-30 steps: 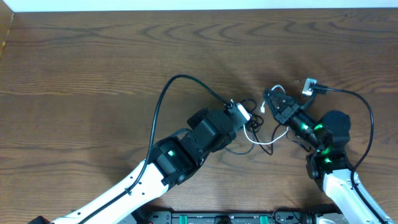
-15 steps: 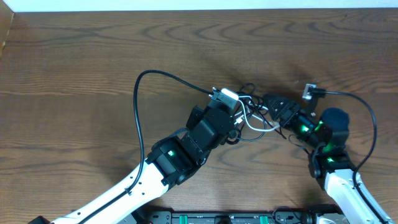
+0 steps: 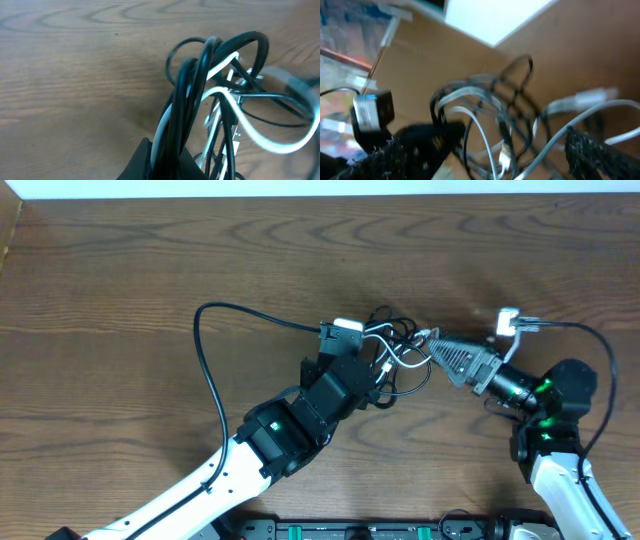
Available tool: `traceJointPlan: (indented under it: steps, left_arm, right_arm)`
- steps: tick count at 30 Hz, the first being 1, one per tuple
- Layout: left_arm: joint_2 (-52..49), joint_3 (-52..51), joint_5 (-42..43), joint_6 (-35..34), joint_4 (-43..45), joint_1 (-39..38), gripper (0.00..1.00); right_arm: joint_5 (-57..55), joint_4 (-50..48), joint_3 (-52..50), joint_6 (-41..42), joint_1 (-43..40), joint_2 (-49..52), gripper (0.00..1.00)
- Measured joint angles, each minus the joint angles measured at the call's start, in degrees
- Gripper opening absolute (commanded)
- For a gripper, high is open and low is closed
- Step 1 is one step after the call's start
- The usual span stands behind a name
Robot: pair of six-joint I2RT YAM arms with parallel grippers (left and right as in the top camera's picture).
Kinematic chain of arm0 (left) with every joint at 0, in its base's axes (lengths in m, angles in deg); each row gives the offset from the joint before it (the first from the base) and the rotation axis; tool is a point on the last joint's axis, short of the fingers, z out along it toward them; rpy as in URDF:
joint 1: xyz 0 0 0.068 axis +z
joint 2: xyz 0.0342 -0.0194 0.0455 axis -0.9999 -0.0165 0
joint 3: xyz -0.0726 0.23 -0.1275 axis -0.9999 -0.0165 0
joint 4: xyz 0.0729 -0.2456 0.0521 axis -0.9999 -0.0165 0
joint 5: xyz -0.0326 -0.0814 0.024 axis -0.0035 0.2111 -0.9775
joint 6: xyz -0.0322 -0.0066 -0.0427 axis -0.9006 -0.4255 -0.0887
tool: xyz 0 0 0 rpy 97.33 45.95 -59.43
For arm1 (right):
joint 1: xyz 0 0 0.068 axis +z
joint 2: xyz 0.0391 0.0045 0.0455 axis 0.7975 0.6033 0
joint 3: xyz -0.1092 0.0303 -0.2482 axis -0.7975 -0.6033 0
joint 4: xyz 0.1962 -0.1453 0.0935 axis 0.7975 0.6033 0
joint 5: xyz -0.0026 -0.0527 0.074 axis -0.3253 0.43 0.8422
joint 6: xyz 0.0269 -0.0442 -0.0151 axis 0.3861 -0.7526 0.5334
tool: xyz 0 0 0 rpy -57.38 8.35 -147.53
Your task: Untangle cables
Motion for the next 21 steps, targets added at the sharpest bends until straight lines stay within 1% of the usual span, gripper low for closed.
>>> traceJointPlan:
  steps: [3, 5, 7, 9, 12, 13, 15, 16, 20, 21]
  left_arm:
    - [0.0, 0.0, 0.0, -1.4, 0.1, 0.0, 0.08]
    - [0.0, 0.0, 0.0, -2.8, 0.1, 0.0, 0.08]
    - [0.0, 0.0, 0.0, -4.7, 0.1, 0.0, 0.08]
    - [0.0, 0.0, 0.3, -6.4, 0.1, 0.0, 0.08]
    - [0.0, 0.0, 2.4, -7.9, 0.5, 0.0, 0.08]
    - [0.0, 0.0, 3.5, -8.3, 0.7, 0.0, 0.08]
    - [0.0, 0.0, 6.3, -8.8, 1.9, 0.0, 0.08]
    - [0.0, 0.0, 7.8, -9.0, 2.5, 0.0, 0.08]
    - [0.0, 0.0, 13.8, -9.3, 5.4, 0.0, 0.08]
    - [0.0, 0.0, 15.2, -9.4, 5.9, 0.0, 0.08]
  right_arm:
    - [1.6, 6.1, 0.0, -0.3, 1.8, 0.0, 0.99]
    - [1.1, 11.8, 0.0, -2.0, 3.1, 0.0, 0.99]
    - [-2.0, 18.4, 0.2, -4.4, 4.4, -0.1, 0.99]
    - [-6.1, 22.8, 0.2, -6.0, 5.9, 0.0, 0.99]
    - [-11.5, 23.5, 0.2, -7.2, 8.5, 0.0, 0.99]
    - [-12.7, 23.2, 0.2, -7.4, 9.2, 0.0, 0.98]
    - [-15.7, 22.4, 0.2, -7.8, 11.4, 0.0, 0.90]
    - [-17.2, 22.3, 0.2, -8.1, 12.5, 0.0, 0.81]
    - [-24.7, 22.5, 0.2, -8.2, 16.7, 0.0, 0.39]
    - [-26.4, 22.7, 0.2, -7.9, 17.4, 0.0, 0.34]
